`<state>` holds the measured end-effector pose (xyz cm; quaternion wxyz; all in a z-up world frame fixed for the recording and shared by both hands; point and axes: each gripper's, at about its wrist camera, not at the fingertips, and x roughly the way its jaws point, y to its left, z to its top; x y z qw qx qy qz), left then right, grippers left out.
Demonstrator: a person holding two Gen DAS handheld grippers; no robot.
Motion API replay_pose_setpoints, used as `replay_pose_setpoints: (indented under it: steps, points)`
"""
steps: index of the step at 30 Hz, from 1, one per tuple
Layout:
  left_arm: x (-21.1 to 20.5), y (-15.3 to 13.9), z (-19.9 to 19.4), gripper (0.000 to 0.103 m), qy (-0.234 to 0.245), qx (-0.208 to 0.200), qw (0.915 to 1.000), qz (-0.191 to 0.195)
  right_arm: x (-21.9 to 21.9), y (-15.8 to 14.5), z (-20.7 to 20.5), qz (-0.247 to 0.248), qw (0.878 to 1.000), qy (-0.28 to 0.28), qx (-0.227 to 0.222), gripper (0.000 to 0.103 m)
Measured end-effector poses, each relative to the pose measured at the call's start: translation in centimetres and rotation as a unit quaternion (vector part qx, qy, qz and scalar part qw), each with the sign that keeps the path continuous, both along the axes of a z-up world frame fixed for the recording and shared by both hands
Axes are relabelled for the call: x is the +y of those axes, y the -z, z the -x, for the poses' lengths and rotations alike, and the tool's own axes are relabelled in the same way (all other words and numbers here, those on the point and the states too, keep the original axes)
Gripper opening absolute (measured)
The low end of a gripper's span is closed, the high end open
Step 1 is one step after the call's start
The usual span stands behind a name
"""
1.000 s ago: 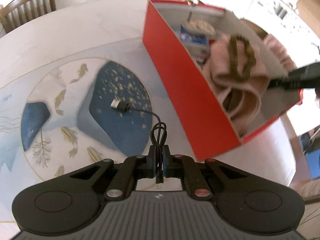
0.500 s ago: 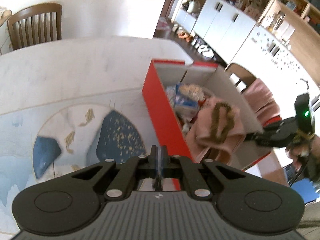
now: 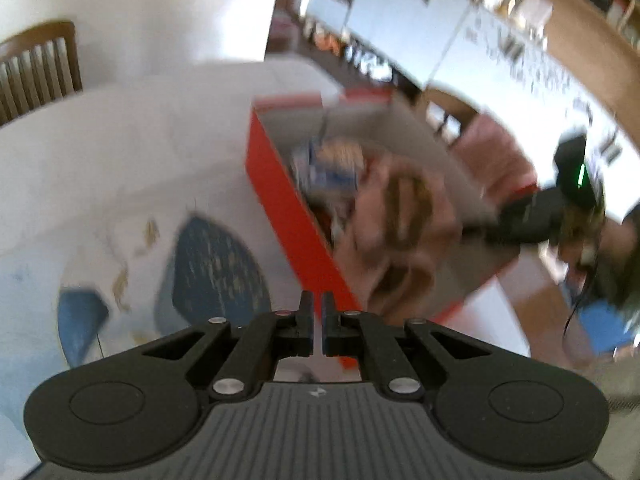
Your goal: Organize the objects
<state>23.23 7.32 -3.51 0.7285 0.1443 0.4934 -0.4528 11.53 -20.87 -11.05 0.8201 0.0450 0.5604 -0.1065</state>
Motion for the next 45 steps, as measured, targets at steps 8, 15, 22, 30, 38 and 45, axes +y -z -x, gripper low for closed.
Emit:
replay_pose_setpoints:
  steps: [8,15,22,30,38,45]
  points:
    - [-0.1,5.8,3.9,0.009,0.003,0.012,0.9952,-0.097,0.1,0.0,0.0,0.004,1.0,-0.011,0.003,0.006]
    - [-0.1,8.5,5.8,0.045,-0.016,0.043,0.9916,-0.121,0.1,0.0,0.0,0.003,1.0,-0.024,0.003,0.006]
    - [-1.0,10.3,6.6,0.064,-0.03,0.041,0.9888,-0.14,0.0,0.1,0.1,0.001,0.999,-0.032,0.001,0.007]
    - [-1.7,11.4,7.2,0.056,-0.029,0.027,0.9829,-0.18,0.0,0.1,0.1,0.001,0.999,-0.037,0.0,0.007]
    - [-2.0,11.1,7.2,0.011,-0.021,0.01,0.9806,-0.195,-0.1,0.2,0.1,0.001,0.999,-0.039,-0.001,0.007]
    - [0.0,9.3,5.2,0.004,-0.076,0.033,0.986,-0.144,0.0,0.1,0.1,0.001,0.999,-0.039,-0.003,0.007]
